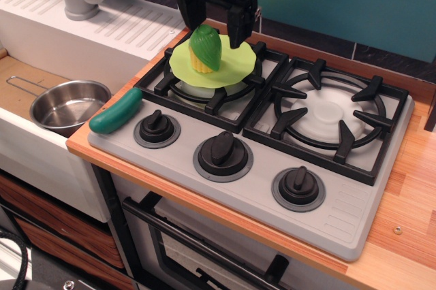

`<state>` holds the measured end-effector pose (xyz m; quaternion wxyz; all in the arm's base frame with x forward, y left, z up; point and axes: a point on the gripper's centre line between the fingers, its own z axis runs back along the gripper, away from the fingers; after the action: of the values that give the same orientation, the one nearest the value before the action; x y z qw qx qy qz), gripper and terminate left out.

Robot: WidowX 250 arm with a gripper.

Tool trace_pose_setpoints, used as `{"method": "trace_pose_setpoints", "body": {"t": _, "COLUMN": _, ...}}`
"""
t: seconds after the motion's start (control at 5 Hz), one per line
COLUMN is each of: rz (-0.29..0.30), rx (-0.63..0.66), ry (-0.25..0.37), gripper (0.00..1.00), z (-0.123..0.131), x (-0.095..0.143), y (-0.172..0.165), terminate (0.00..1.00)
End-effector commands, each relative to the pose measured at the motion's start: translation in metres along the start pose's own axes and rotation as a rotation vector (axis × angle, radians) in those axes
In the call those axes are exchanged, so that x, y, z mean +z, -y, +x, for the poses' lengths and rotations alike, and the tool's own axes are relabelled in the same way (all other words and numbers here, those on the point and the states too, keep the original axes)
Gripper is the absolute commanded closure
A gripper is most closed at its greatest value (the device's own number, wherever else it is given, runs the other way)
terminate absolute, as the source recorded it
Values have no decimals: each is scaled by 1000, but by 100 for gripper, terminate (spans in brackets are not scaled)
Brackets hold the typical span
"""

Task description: Put corncob on plate and cucumber in pot or pan in sink

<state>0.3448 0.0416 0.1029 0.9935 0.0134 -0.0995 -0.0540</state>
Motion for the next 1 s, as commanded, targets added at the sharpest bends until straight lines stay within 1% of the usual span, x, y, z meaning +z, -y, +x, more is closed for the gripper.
{"method": "trace_pose_setpoints", "body": {"t": 0.0, "rz": 3, "rx": 4, "ry": 27, "gripper": 0, "z": 2, "x": 56, "y": 1, "terminate": 0}}
{"method": "trace_pose_setpoints", "body": {"t": 0.2, "rz": 11, "rx": -4, "ry": -15, "gripper": 0, "z": -5, "x": 83, "y": -1, "terminate": 0}}
{"method": "trace_pose_setpoints", "body": {"t": 0.4, "rz": 23, "rx": -11, "ry": -13, "gripper": 0, "z": -11, "x": 89, "y": -4, "terminate": 0}}
{"method": "trace_pose_setpoints", "body": {"t": 0.8, "rz": 15, "rx": -25, "ry": 20, "gripper": 0, "z": -21, "x": 71, "y": -25, "terminate": 0}}
